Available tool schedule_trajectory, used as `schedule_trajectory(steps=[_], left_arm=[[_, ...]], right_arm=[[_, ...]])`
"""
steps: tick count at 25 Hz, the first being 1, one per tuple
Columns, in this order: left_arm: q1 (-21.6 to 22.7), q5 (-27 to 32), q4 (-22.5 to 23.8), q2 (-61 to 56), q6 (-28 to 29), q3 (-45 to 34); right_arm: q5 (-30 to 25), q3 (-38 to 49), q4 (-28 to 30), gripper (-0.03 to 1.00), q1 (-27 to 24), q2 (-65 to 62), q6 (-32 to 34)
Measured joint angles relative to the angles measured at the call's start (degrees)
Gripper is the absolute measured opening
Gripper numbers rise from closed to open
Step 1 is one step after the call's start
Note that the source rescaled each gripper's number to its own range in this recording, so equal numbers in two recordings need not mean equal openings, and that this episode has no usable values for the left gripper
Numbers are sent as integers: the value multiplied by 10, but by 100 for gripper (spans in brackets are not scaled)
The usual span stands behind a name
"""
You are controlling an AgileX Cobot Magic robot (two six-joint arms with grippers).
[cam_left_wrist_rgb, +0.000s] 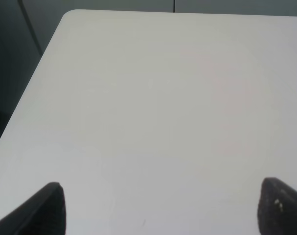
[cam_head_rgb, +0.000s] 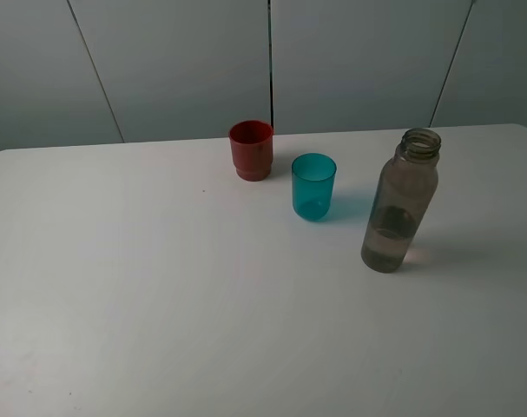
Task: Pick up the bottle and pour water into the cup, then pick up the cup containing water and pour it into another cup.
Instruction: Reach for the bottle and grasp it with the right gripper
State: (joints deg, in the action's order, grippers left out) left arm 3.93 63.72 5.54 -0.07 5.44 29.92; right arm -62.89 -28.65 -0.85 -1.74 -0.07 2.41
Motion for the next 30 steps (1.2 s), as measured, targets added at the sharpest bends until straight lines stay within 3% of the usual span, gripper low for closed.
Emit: schedule_trajectory(steps=[20, 30], left_arm=[[0, 0, 0, 0, 0, 0], [0, 0, -1, 0, 0, 0]], right_arm=[[1, 0, 3, 100, 0, 0, 3], [1, 0, 22, 100, 0, 0, 45]])
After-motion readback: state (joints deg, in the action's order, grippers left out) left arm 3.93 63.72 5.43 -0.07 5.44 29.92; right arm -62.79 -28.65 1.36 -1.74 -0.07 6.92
